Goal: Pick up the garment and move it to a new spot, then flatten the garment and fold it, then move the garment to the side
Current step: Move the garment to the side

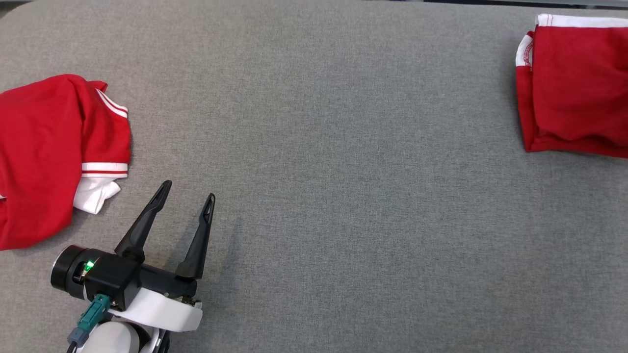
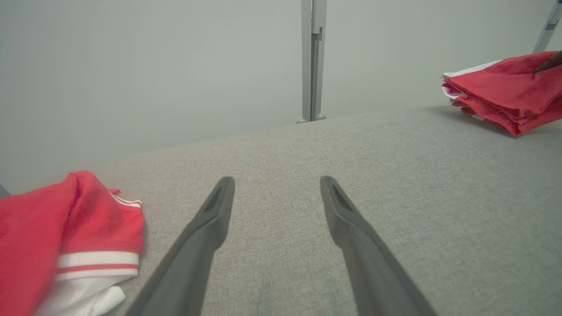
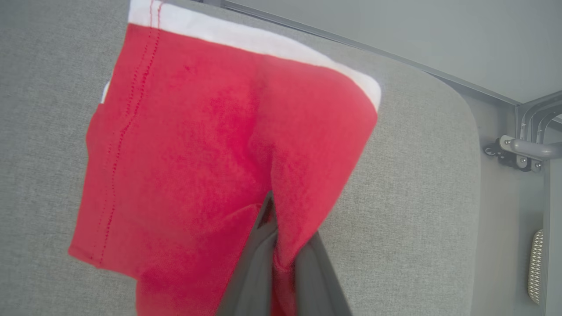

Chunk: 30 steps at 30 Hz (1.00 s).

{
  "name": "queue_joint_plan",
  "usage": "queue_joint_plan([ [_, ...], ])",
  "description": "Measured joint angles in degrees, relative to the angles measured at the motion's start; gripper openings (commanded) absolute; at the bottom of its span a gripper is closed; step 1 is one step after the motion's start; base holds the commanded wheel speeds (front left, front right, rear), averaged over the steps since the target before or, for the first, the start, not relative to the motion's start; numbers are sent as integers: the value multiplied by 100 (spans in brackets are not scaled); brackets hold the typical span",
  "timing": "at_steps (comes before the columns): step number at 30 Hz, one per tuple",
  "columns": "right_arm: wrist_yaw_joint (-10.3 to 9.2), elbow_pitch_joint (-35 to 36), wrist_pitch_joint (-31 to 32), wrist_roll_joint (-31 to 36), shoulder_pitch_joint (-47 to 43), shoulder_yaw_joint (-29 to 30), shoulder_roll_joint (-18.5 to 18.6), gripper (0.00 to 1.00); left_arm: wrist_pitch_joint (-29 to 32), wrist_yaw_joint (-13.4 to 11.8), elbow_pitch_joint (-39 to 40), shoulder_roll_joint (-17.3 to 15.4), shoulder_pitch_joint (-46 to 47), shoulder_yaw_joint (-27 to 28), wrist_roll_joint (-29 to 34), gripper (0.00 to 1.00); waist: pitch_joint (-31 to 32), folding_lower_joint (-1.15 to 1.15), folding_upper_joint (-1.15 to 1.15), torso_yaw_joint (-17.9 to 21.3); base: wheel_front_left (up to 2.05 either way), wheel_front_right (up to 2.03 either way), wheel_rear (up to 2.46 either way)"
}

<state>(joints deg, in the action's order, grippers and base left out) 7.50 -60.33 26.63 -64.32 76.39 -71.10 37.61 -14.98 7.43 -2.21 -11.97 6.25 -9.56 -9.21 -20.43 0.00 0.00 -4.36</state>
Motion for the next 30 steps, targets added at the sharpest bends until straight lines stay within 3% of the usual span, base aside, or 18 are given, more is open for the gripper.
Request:
queue_joint_plan([
  [14, 0, -281, -58, 515, 130, -143, -3, 0, 0, 0, -5, 27, 21, 31, -5, 100, -67, 0, 0, -45, 0, 0, 0],
  [17, 0, -382, -77, 584, 158, -151, -20, 62, 0, 0, -11, 36, 21, 31, -5, 100, -52, 0, 0, -59, 0, 0, 0],
  [18, 1, -391, -70, 593, 158, -155, -35, 91, 0, 0, -10, 38, 21, 32, -5, 100, -50, 0, 0, -63, 0, 0, 0],
  [19, 0, -398, -119, 642, 158, -160, -40, 100, 0, 0, -10, 41, 21, 31, -5, 100, -48, 0, 0, -68, 0, 0, 0],
  [30, 1, -609, -443, 1084, 176, -196, -108, 100, 0, 0, -34, 76, 19, 89, 3, 100, 27, 0, 0, -109, 0, 0, 0],
])
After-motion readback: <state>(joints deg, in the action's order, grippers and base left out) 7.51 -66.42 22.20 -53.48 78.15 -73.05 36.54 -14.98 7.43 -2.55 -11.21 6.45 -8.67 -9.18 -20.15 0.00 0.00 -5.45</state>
